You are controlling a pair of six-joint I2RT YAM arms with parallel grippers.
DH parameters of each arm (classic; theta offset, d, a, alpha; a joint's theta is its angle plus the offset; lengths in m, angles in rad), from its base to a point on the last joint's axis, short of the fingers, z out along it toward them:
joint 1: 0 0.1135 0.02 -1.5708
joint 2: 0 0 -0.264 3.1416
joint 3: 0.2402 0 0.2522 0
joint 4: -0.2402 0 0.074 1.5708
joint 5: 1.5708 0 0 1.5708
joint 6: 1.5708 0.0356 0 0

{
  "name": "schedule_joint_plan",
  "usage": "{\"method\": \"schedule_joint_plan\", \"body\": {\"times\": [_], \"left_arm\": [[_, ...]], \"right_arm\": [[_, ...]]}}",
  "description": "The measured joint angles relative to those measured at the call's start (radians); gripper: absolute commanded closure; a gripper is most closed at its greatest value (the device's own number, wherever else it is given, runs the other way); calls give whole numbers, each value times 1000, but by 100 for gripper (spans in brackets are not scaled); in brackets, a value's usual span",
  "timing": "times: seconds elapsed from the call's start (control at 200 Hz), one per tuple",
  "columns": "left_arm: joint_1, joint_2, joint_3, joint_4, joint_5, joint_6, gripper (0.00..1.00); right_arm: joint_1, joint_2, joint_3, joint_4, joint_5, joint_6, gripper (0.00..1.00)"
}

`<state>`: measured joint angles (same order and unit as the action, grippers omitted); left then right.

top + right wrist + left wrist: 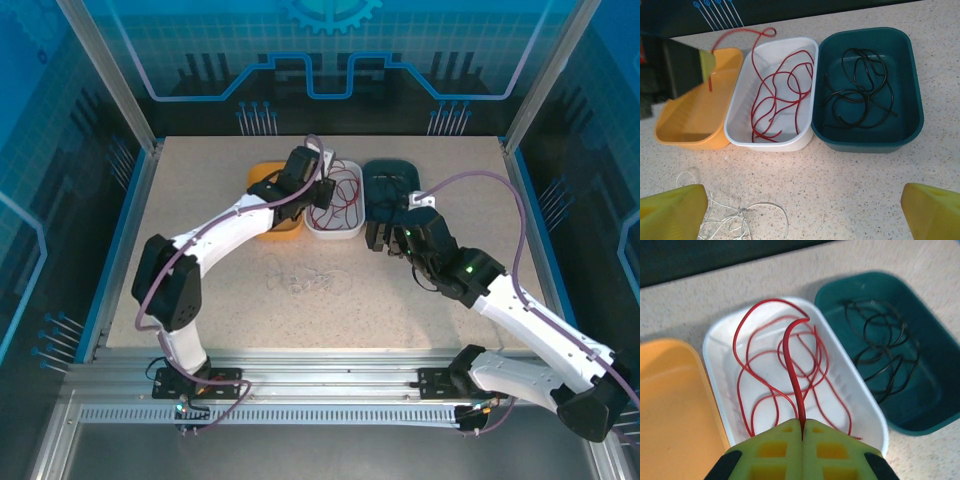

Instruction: Untangle the cables

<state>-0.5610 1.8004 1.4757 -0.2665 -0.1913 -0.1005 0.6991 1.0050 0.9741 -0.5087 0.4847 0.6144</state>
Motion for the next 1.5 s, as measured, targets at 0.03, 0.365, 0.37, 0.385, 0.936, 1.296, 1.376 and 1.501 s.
{"method": "schedule_joint_plan", "body": {"times": [0.03,0.365,0.37,0.385,0.936,1.296,1.376,1.501], "left_arm": [[-1,18,6,-10,0,3,100],[-43,120,54,-80,-26,29,100],[-43,122,55,-81,-27,29,100],[-45,124,56,-83,-27,29,100],[-45,230,114,-173,-57,51,73],[-45,226,115,-190,-55,37,52],[-45,203,114,-201,-55,22,44],[-45,115,96,-208,-50,-12,18]], "right_arm": [[0,-3,0,-1,3,0,0],[0,-87,-45,10,10,-1,0],[0,-88,-46,10,10,-1,0],[0,-93,-50,10,10,-1,0],[-8,-161,-79,15,24,-1,0],[-8,-146,-79,14,32,-1,0],[-8,-146,-79,14,34,-1,0],[-9,-146,-79,11,48,1,0]]}}
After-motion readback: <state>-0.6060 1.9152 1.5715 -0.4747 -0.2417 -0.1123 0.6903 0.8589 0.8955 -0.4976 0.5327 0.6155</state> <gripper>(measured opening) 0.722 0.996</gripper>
